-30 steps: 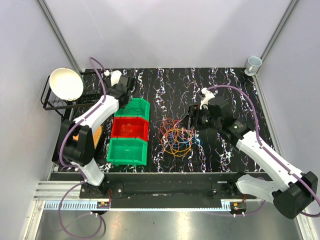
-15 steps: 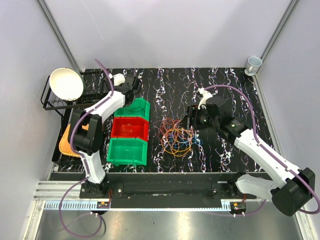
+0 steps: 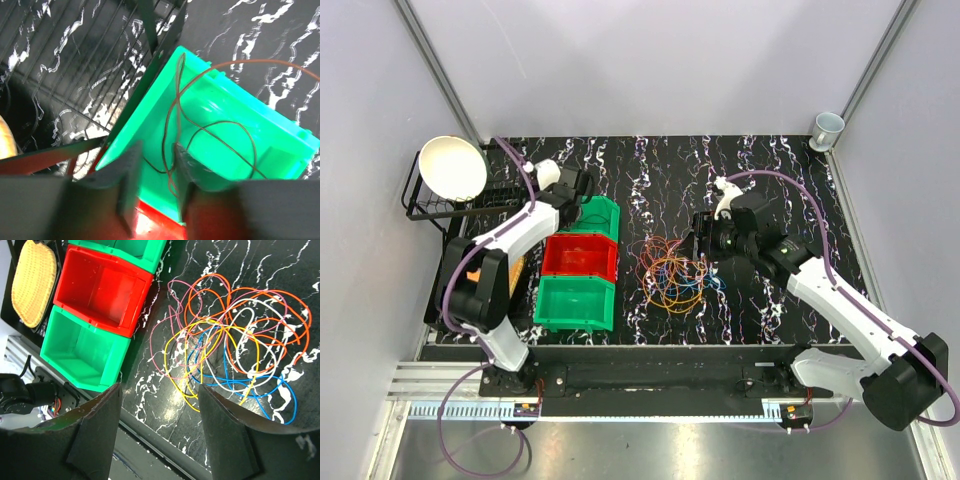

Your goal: Untangle the cables

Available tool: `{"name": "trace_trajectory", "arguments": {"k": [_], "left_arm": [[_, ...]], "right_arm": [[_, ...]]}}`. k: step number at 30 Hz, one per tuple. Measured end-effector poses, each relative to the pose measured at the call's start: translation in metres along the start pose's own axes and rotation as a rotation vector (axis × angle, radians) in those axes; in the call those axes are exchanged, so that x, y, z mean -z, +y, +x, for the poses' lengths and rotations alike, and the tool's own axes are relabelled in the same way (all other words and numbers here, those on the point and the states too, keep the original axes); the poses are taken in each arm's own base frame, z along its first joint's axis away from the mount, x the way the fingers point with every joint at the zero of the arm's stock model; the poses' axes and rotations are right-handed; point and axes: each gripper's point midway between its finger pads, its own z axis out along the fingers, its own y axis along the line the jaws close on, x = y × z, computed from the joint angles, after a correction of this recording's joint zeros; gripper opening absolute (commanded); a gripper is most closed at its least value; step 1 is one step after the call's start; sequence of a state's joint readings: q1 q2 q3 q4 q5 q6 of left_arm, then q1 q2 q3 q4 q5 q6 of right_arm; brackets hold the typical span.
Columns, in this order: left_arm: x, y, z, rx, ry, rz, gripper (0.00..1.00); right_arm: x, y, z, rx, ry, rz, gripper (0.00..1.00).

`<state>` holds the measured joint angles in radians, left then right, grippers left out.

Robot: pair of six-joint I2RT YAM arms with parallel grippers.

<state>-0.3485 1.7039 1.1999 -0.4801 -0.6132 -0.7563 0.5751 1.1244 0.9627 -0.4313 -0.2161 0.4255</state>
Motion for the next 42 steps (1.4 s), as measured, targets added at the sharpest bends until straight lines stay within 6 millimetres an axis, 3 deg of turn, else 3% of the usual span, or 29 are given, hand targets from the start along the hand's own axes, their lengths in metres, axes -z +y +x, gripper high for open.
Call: {"name": "trace_trajectory", "arguments": {"k": [5,10,13,20,24,31,33,39,42], "left_arm": [[0.014,-0.007,-0.015,0.03,-0.036,0.061,0.59],[0.032,-0.015,-0.025,0.044,-0.057,0.119,0.65],[0.049,-0.022,-0.03,0.037,-0.078,0.161,0.71],[0.1,-0.036,-0.042,-0.011,-0.151,0.275,0.72],[0.111,-0.027,-0.044,-0.033,-0.169,0.299,0.78],[0.118,-0.016,-0.019,-0.103,-0.101,0.349,0.84],[0.126,-0.013,-0.02,-0.113,-0.108,0.361,0.99],[0.156,0.017,-0.028,-0.044,-0.221,0.448,0.99],[0.167,0.019,-0.022,-0.044,-0.227,0.547,0.95]], "right_arm": [[0.001,0.002,0.001,0.0,0.004,-0.012,0.68],[0.003,0.004,0.0,-0.001,-0.001,-0.016,0.68],[0.004,0.005,-0.001,-0.004,-0.008,-0.02,0.68],[0.006,0.006,-0.002,-0.014,-0.013,-0.023,0.68],[0.006,0.006,-0.002,-0.021,-0.012,-0.021,0.68],[0.003,0.002,-0.003,-0.04,-0.015,0.001,0.71],[0.003,-0.002,-0.004,-0.045,-0.025,0.026,0.73],[0.005,-0.013,-0.009,-0.081,-0.059,0.095,0.71],[0.005,-0.016,-0.008,-0.101,-0.062,0.115,0.71]]}}
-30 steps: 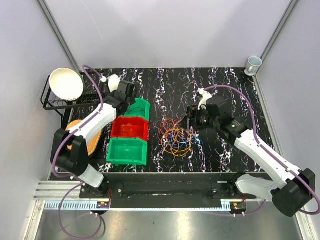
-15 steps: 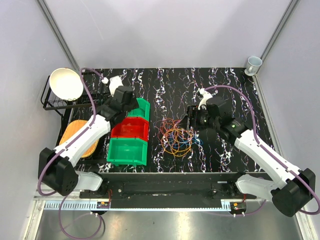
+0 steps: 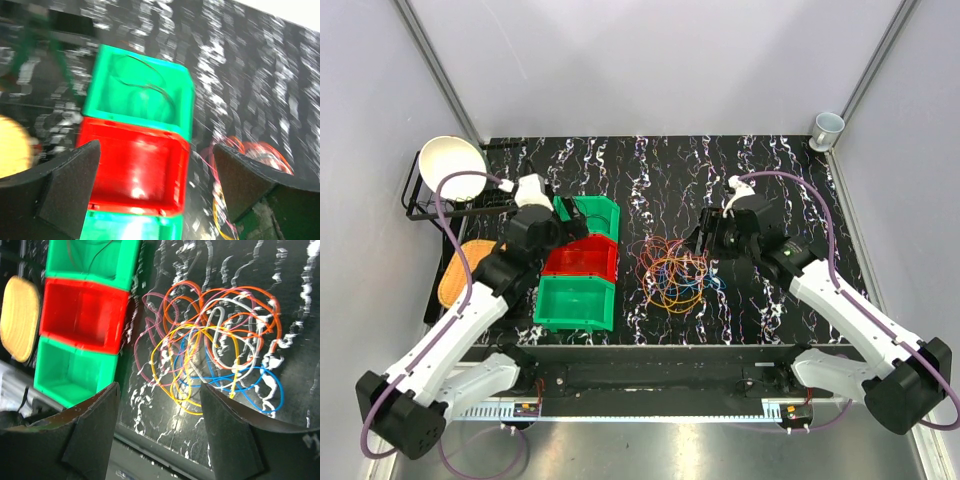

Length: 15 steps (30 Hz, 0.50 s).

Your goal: Untangle the cables

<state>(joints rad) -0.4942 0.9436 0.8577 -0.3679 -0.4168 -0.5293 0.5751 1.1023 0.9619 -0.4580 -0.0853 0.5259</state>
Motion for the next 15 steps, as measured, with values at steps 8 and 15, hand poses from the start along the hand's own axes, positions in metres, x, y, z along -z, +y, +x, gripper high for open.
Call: {"name": "trace_trajectory", "arguments": {"k": [8,15], "left_arm": [[-0.001,-0.057,0.058,-0.122,0.197,0.213,0.8],[-0.011,-0.077,0.116,-0.205,0.381,0.257,0.71]], "right_arm": [[-0.001,-0.021,-0.009,-0.075,-0.063,0.127,0.7],[-0.006,-0.04,0.001,-0.163,-0.058,0.227,0.65]]}}
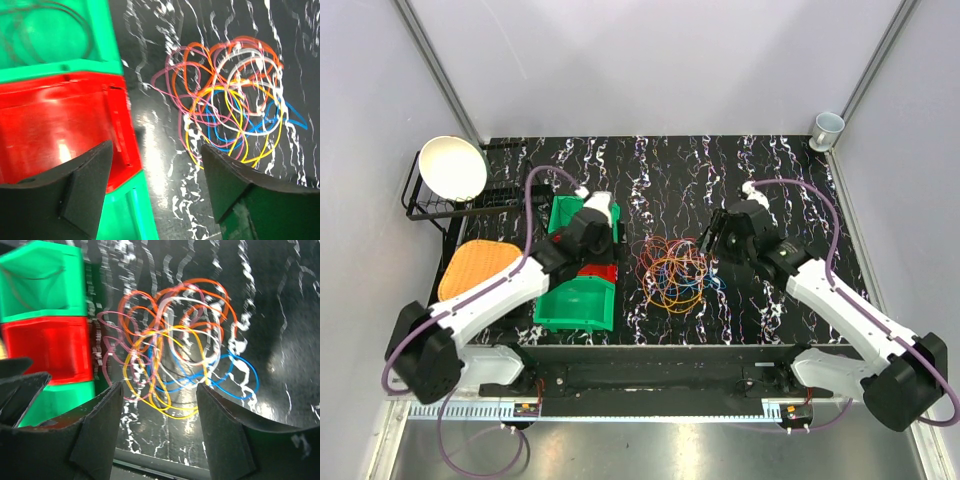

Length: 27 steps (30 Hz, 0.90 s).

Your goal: Untangle the cables

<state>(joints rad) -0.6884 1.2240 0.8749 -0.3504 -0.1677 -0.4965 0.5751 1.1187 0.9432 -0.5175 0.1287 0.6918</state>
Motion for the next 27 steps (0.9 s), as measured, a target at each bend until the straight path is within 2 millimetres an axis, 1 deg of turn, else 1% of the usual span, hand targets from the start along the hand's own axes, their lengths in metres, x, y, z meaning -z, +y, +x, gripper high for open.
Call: {"name": "trace_trajectory", "arguments": {"k": [3,5,7,11,13,15,17,20,24,27], "left_arm": [[-0.009,-0.016,0.007,-0.029,0.043,0.03,0.71],[-0.012,-0.032,0.006,-0.053,0.054,0.065,0.7],[-0.015,-0.049,0.0,-0.076,0.053,0.096,0.7],[-0.028,-0.082,-0.008,-0.11,0.051,0.147,0.69],[-0.038,-0.097,-0.006,-0.123,0.064,0.167,0.67],[-0.047,-0.107,-0.001,-0.125,0.079,0.176,0.64],[-0.055,-0.113,0.009,-0.118,0.108,0.171,0.6],[-0.063,-0.11,0.024,-0.102,0.152,0.14,0.6],[-0.066,-0.103,0.038,-0.08,0.183,0.079,0.6],[-0.064,-0.099,0.042,-0.067,0.177,0.031,0.64]], "right_arm": [[-0.009,-0.014,0.014,-0.026,0.029,0.049,0.64],[-0.015,-0.026,0.025,-0.034,0.051,0.089,0.64],[-0.02,-0.034,0.032,-0.033,0.064,0.122,0.63],[-0.024,-0.041,0.031,-0.014,0.051,0.154,0.63],[-0.024,-0.045,0.026,-0.014,0.037,0.17,0.62],[-0.025,-0.051,0.02,-0.025,0.025,0.183,0.62],[-0.025,-0.058,0.014,-0.041,0.014,0.199,0.61],[-0.025,-0.065,0.009,-0.053,0.016,0.203,0.61],[-0.024,-0.063,0.009,-0.043,0.031,0.175,0.61],[-0.021,-0.058,0.008,-0.034,0.039,0.141,0.61]]}}
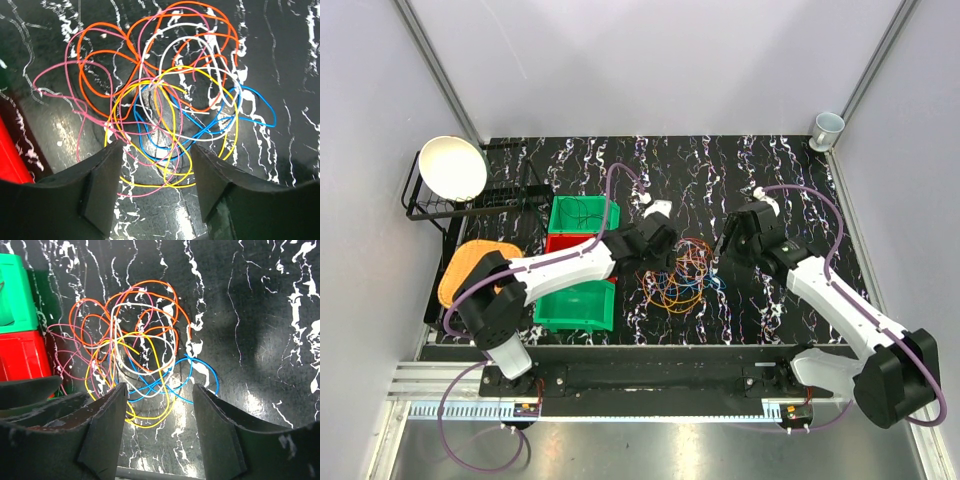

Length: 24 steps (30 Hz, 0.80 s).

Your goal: Untangle the cables

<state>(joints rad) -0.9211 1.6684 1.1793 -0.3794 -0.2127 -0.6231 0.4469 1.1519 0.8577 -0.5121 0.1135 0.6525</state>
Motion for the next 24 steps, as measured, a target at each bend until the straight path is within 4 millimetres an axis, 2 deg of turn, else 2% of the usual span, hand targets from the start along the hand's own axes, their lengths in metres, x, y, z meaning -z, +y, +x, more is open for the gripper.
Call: {"name": "trace_trajectory", "arguments": {"k": [3,8,15,24], "left_arm": [[0.001,0.0,0.004,0.009,-0.005,-0.031,0.7],[0.003,0.011,0.014,0.034,0.0,-0.124,0.73],[0.009,0.035,0.022,0.155,-0.029,-0.282,0.97],[0.016,0.057,0.035,0.307,-0.075,-0.367,0.99]], "right_arm": [[0.003,0.004,0.0,0.006,0.009,-0.031,0.61],[0.005,0.013,0.005,0.021,0.041,-0.085,0.61],[0.007,0.017,0.014,0.035,0.079,-0.123,0.61],[0.008,0.021,0.018,0.039,0.103,-0.149,0.62]]}}
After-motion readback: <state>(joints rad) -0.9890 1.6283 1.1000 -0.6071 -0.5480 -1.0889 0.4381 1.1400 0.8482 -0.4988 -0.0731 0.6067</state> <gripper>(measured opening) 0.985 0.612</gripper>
